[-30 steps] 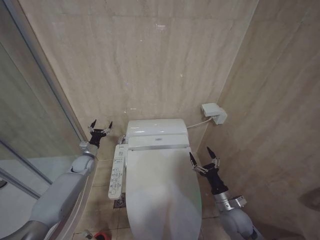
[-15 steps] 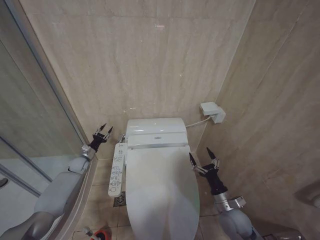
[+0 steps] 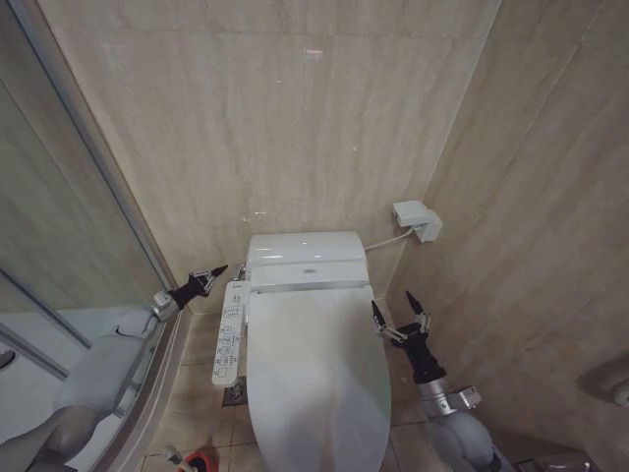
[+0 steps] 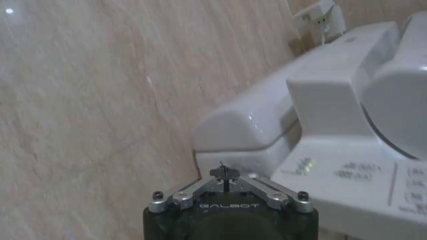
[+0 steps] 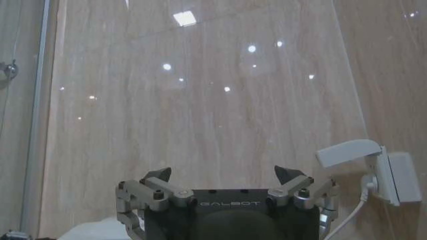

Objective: Open the toilet lid, clean the toilet bowl with a toilet brush, close the toilet lid, and flush.

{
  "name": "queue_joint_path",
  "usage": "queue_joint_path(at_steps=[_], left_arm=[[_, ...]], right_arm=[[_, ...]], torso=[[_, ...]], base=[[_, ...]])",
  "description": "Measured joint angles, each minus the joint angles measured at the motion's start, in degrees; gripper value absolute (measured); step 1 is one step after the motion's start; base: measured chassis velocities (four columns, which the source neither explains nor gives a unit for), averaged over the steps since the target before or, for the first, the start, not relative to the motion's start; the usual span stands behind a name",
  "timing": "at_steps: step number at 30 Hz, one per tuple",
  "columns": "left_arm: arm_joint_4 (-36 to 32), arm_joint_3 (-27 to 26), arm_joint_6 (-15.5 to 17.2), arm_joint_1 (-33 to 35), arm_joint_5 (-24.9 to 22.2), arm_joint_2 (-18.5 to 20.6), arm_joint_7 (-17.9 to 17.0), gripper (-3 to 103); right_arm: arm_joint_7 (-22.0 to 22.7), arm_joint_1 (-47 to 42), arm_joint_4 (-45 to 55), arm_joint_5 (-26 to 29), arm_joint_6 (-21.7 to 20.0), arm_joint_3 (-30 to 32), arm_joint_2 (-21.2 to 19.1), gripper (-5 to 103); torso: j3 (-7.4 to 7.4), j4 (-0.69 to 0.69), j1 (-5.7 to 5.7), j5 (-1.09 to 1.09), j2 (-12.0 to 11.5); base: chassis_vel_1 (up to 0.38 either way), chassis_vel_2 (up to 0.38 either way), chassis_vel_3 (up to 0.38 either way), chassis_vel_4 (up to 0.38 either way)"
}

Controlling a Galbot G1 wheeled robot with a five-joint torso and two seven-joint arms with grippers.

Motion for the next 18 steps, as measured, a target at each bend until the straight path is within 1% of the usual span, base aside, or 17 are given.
queue_joint_path(at_steps=[9,18], left_arm=[[2.4,0.5,-0.2,-0.6,1.1,-1.8,-0.2,0],[5.1,1.9,-0.3,-2.3,1.3,-2.9,-0.1,0]], right_arm=[[0.0,0.0,0.0,0.0,0.0,-0.2,0.1,100],[-0.1,-0.4,0.1,0.0,0.3,0.1,0.0,100]], torso=[[0.00,-0.02,0.00,0.00,0.0],[0.00,-0.01,0.00,0.01,0.0]], base=[[0.000,0.000,0.000,0.000],[0.000,0.000,0.000,0.000]])
